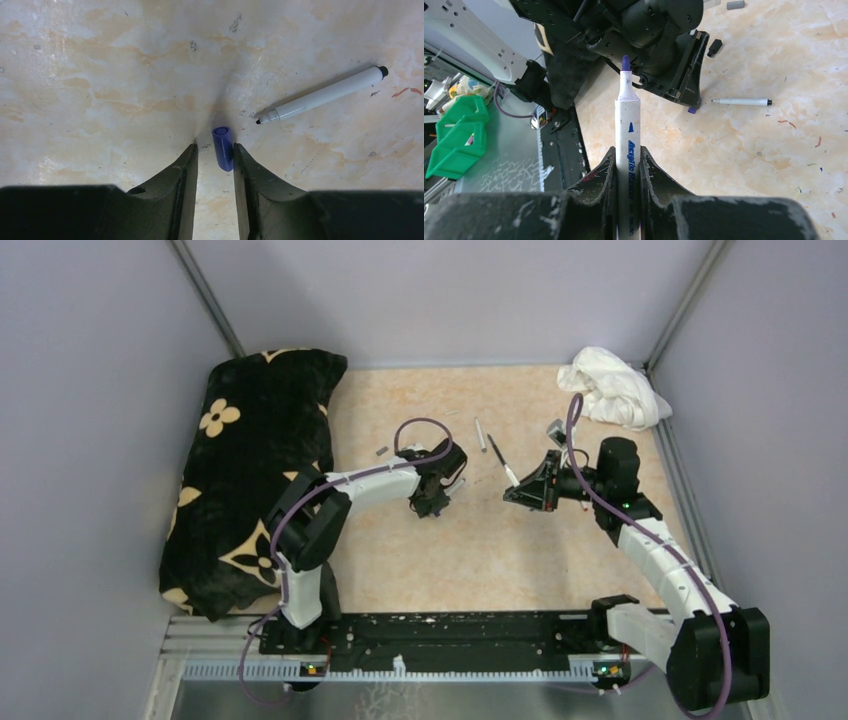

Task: Insert the pens into the pen caps
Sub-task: Insert the pen cap onto the pen.

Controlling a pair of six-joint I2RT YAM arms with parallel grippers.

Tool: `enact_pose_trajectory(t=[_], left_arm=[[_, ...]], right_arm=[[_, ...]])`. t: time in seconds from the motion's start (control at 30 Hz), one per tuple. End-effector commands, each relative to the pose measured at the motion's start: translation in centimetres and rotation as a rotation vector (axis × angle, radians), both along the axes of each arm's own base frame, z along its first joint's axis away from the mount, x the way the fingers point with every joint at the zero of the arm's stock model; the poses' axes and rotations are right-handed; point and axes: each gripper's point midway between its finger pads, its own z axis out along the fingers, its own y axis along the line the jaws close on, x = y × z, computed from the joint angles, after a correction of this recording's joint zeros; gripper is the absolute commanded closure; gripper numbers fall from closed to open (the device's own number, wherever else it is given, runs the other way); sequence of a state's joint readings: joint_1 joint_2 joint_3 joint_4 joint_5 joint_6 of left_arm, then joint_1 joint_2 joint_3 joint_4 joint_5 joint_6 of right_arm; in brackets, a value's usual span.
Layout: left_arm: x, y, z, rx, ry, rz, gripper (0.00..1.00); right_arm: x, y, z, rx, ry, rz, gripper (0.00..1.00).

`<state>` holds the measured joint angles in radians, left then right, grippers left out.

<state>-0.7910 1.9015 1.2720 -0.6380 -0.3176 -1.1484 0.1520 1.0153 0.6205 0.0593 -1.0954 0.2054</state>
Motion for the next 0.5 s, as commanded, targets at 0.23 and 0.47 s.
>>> enact_pose_trajectory(t=[0.23,0.47], left_arm=[[-1.9,2.0,-3.3,0.206,0.193,-0.054,0.69],[-2.5,2.3,-4.2,0.206,0.218,-0.066,0.59]], right_arm=[[0.4,-0.2,1.3,0.015,-0.058,-0.005,1.0],[0.4,-0.1,1.5,0.019,-0.059,-0.003,1.0]])
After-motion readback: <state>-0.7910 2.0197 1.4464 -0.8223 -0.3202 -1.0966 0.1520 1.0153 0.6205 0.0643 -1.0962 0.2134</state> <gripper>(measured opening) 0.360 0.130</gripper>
